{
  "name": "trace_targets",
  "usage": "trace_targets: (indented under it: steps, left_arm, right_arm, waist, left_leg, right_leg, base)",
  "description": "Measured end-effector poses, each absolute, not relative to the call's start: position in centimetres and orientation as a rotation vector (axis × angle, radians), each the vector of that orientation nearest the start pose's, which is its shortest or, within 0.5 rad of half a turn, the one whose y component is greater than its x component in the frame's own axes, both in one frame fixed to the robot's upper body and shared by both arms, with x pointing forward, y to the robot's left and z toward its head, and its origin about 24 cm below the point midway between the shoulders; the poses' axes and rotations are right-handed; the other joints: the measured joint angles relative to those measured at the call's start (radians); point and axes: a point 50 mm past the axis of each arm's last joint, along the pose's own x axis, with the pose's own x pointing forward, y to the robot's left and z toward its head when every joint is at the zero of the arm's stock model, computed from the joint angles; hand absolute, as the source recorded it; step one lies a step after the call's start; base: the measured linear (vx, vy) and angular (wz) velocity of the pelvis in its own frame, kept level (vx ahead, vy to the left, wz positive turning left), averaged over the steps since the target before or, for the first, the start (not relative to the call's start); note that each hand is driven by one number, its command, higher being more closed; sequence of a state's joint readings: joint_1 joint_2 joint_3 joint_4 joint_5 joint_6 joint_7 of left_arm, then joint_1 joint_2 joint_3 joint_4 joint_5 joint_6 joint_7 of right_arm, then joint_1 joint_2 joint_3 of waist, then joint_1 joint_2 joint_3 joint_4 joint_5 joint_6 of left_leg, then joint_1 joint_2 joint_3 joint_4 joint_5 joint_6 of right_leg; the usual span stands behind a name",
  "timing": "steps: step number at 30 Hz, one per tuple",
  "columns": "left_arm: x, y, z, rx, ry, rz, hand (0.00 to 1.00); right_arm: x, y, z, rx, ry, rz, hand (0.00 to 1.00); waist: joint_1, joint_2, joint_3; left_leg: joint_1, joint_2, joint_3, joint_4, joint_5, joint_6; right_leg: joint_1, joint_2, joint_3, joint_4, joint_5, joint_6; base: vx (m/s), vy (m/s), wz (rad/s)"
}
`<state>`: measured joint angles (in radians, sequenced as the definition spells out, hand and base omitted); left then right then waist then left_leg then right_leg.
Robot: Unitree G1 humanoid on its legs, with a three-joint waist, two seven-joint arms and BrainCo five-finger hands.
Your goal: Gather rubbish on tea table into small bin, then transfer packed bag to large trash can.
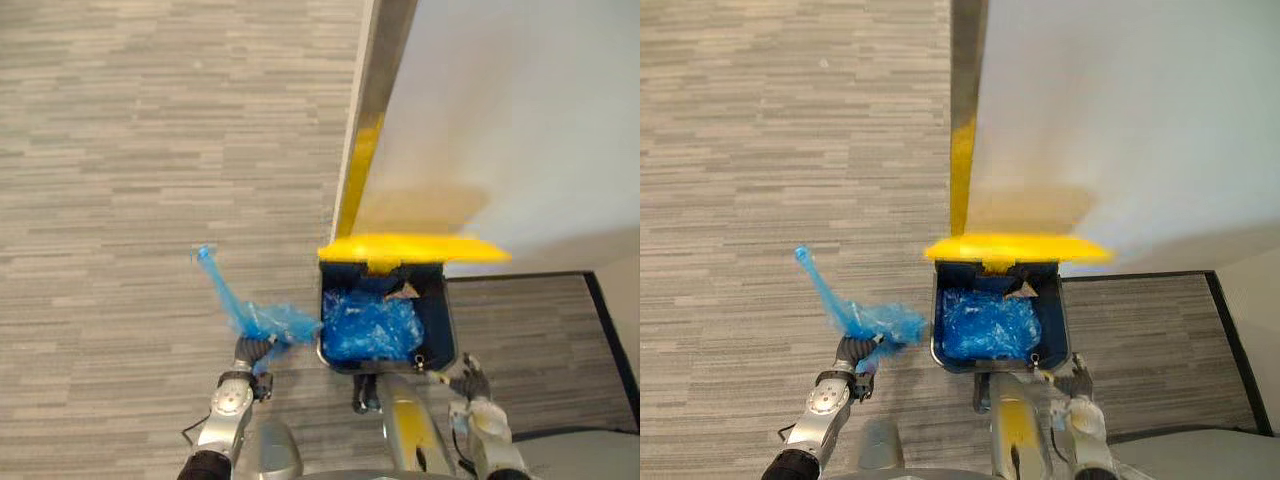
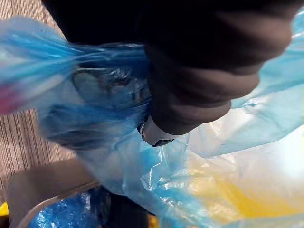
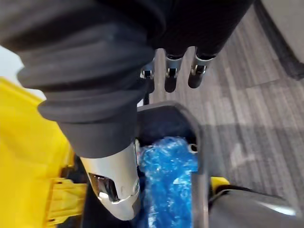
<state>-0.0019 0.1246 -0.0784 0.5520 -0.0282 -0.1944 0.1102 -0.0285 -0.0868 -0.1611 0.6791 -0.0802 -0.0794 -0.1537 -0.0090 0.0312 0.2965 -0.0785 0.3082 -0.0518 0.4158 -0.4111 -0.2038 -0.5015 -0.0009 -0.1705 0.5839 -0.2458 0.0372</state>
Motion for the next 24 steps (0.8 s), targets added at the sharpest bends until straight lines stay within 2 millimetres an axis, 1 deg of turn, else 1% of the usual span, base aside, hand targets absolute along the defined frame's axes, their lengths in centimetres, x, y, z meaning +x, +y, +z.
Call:
trace_targets:
  steps: [1,2,3,4,5,6,7,8,9,10,11,12,14,15,16,17,18,19,20,21,22,23,24]
  left_arm:
    - [22.3,17.5,-6.0,0.132,0.351,0.066,1.00]
    - [22.5,17.6,-5.9,0.134,0.343,0.064,1.00]
    - [22.8,17.5,-5.6,0.135,0.331,0.061,1.00]
    - [22.9,17.5,-5.5,0.135,0.326,0.060,1.00]
    - [23.1,17.5,-5.4,0.137,0.316,0.059,1.00]
    - [23.5,17.3,-4.9,0.139,0.295,0.052,1.00]
    - [23.7,17.2,-4.8,0.140,0.290,0.048,1.00]
    - [24.2,17.1,-4.4,0.143,0.270,0.045,1.00]
    - [24.7,17.0,-3.9,0.155,0.251,0.032,1.00]
    - [24.9,17.0,-3.7,0.161,0.242,0.025,1.00]
    - [25.3,16.7,-3.3,0.173,0.223,0.006,1.00]
    - [25.6,16.4,-2.9,0.178,0.205,-0.005,1.00]
    - [26.8,15.6,-1.5,0.183,0.135,-0.021,1.00]
    - [27.2,15.3,-1.1,0.184,0.115,-0.031,1.00]
    - [27.9,14.9,-0.2,0.188,0.075,-0.041,1.00]
    - [28.3,14.5,0.7,0.191,0.032,-0.046,1.00]
    - [28.7,14.0,1.6,0.190,-0.012,-0.054,1.00]
    - [28.8,13.8,2.0,0.188,-0.032,-0.061,1.00]
    - [29.3,13.2,3.0,0.185,-0.074,-0.079,1.00]
    - [29.5,12.7,3.5,0.180,-0.093,-0.092,1.00]
    - [29.8,12.0,4.3,0.177,-0.125,-0.116,1.00]
    - [30.1,10.8,5.6,0.164,-0.182,-0.162,1.00]
    - [30.1,9.9,6.3,0.154,-0.211,-0.196,1.00]
  right_arm:
    - [21.3,-20.9,-8.2,-0.161,0.540,-0.271,0.00]
    - [22.7,-19.9,-7.4,-0.172,0.493,-0.226,0.00]
    - [24.3,-18.7,-6.4,-0.184,0.437,-0.175,0.00]
    - [24.8,-18.3,-6.0,-0.189,0.419,-0.155,0.00]
    - [26.0,-17.3,-5.1,-0.200,0.378,-0.114,0.00]
    - [27.7,-16.4,-3.8,-0.212,0.320,-0.086,0.00]
    - [28.3,-16.2,-3.1,-0.217,0.294,-0.085,0.00]
    - [29.9,-15.7,-1.5,-0.230,0.234,-0.077,0.00]
    - [31.8,-15.4,0.9,-0.253,0.154,-0.072,0.00]
    - [32.6,-15.4,1.8,-0.262,0.123,-0.076,0.00]
    - [34.1,-15.8,3.8,-0.290,0.075,-0.091,0.00]
    - [35.0,-16.2,4.9,-0.313,0.052,-0.103,0.00]
    - [37.0,-17.8,8.4,-0.371,-0.030,-0.152,0.00]
    - [37.4,-18.2,9.3,-0.383,-0.054,-0.167,0.00]
    - [37.9,-18.5,10.8,-0.412,-0.092,-0.178,0.00]
    - [38.3,-18.3,11.7,-0.431,-0.118,-0.173,0.00]
    - [38.5,-18.1,12.2,-0.440,-0.131,-0.169,0.00]
    - [38.5,-17.9,12.3,-0.446,-0.137,-0.161,0.00]
    - [38.7,-17.7,12.9,-0.448,-0.152,-0.159,0.00]
    - [38.8,-17.8,13.2,-0.449,-0.160,-0.160,0.00]
    - [39.0,-17.8,13.7,-0.453,-0.173,-0.161,0.00]
    - [39.3,-17.9,14.8,-0.459,-0.200,-0.165,0.00]
    - [39.4,-17.9,15.4,-0.459,-0.215,-0.168,0.00]
  waist:
    - [-0.003,0.000,0.000]
    - [-0.004,0.000,-0.001]
    - [-0.001,0.000,-0.001]
    - [0.001,0.000,-0.001]
    - [0.006,0.000,-0.001]
    - [0.017,0.002,-0.005]
    - [0.024,0.002,-0.006]
    - [0.027,0.002,-0.006]
    - [0.029,0.002,-0.006]
    - [0.031,0.002,-0.006]
    - [0.033,0.002,-0.006]
    - [0.034,0.002,-0.006]
    - [0.043,0.002,-0.005]
    - [0.046,0.002,-0.005]
    - [0.051,0.002,-0.005]
    - [0.051,0.002,-0.004]
    - [0.051,0.002,-0.003]
    - [0.050,0.001,-0.001]
    - [0.048,0.003,0.011]
    - [0.048,0.004,0.017]
    - [0.047,0.004,0.026]
    - [0.041,0.006,0.045]
    - [0.037,0.005,0.056]
  left_leg:
    - [-0.004,0.002,0.000,-0.013,0.007,-0.005]
    - [-0.016,0.003,-0.002,-0.033,0.019,-0.010]
    - [-0.033,0.005,-0.005,-0.050,0.031,-0.019]
    - [-0.039,0.005,-0.007,-0.055,0.035,-0.020]
    - [-0.056,0.005,-0.016,-0.059,0.048,-0.022]
    - [-0.082,0.005,-0.026,-0.063,0.059,-0.028]
    - [-0.092,0.005,-0.028,-0.064,0.064,-0.029]
    - [-0.118,0.005,-0.038,-0.067,0.081,-0.033]
    - [-0.140,0.006,-0.051,-0.074,0.098,-0.040]
    - [-0.144,0.007,-0.054,-0.081,0.103,-0.042]
    - [-0.147,0.007,-0.057,-0.101,0.120,-0.048]
    - [-0.151,0.007,-0.057,-0.105,0.125,-0.050]
    - [-0.164,0.007,-0.057,-0.100,0.126,-0.050]
    - [-0.169,0.006,-0.056,-0.099,0.127,-0.052]
    - [-0.176,0.004,-0.056,-0.097,0.128,-0.055]
    - [-0.182,0.003,-0.055,-0.095,0.131,-0.056]
    - [-0.189,0.005,-0.055,-0.091,0.132,-0.057]
    - [-0.190,0.005,-0.055,-0.089,0.132,-0.057]
    - [-0.194,0.006,-0.055,-0.082,0.132,-0.057]
    - [-0.196,0.006,-0.056,-0.080,0.133,-0.058]
    - [-0.199,0.007,-0.058,-0.078,0.134,-0.060]
    - [-0.208,0.007,-0.067,-0.065,0.133,-0.060]
    - [-0.211,0.007,-0.071,-0.057,0.133,-0.060]
  right_leg:
    - [-0.004,0.001,-0.003,-0.008,0.004,-0.005]
    - [-0.015,0.003,-0.009,-0.024,0.013,-0.019]
    - [-0.027,0.004,-0.013,-0.038,0.022,-0.019]
    - [-0.031,0.004,-0.015,-0.043,0.027,-0.022]
    - [-0.038,0.003,-0.021,-0.054,0.036,-0.026]
    - [-0.054,0.002,-0.028,-0.066,0.049,-0.024]
    - [-0.061,0.001,-0.031,-0.069,0.055,-0.027]
    - [-0.071,0.000,-0.042,-0.084,0.066,-0.032]
    - [-0.081,-0.002,-0.053,-0.101,0.083,-0.036]
    - [-0.083,-0.001,-0.055,-0.108,0.090,-0.035]
    - [-0.084,-0.001,-0.059,-0.126,0.105,-0.036]
    - [-0.084,-0.001,-0.060,-0.136,0.114,-0.037]
    - [-0.084,0.003,-0.059,-0.165,0.142,-0.033]
    - [-0.084,0.003,-0.057,-0.173,0.148,-0.030]
    - [-0.084,0.005,-0.054,-0.189,0.155,-0.022]
    - [-0.084,0.009,-0.050,-0.207,0.164,-0.014]
    - [-0.084,0.014,-0.048,-0.222,0.176,-0.015]
    - [-0.084,0.017,-0.046,-0.228,0.180,-0.013]
    - [-0.083,0.019,-0.045,-0.229,0.184,-0.008]
    - [-0.083,0.019,-0.044,-0.231,0.185,-0.006]
    - [-0.083,0.020,-0.043,-0.234,0.186,-0.004]
    - [-0.082,0.023,-0.043,-0.239,0.190,0.001]
    - [-0.080,0.023,-0.043,-0.240,0.192,0.004]
  base:
    - [0.04,-0.097,0.05]
    - [-0.01,-0.062,0.13]
    - [-0.03,-0.053,0.14]
    - [-0.04,-0.040,0.16]
    - [-0.05,-0.035,0.15]
    - [-0.05,-0.032,0.15]
    - [-0.06,-0.036,0.20]
    - [-0.08,-0.050,0.24]
    - [-0.07,-0.045,0.23]
    - [-0.08,-0.046,0.16]
    - [-0.06,-0.023,0.07]
    - [-0.10,-0.020,0.04]
    - [-0.10,0.011,-0.04]
    - [-0.12,0.027,-0.04]
    - [-0.15,0.034,-0.06]
    - [-0.14,0.029,-0.09]
    - [-0.11,0.019,-0.11]
    - [-0.09,0.011,-0.08]
    - [-0.06,0.005,-0.05]
    - [-0.07,0.003,0.00]
    - [-0.06,0.001,0.05]
    - [-0.07,0.009,0.07]
    - [-0.05,0.014,0.07]
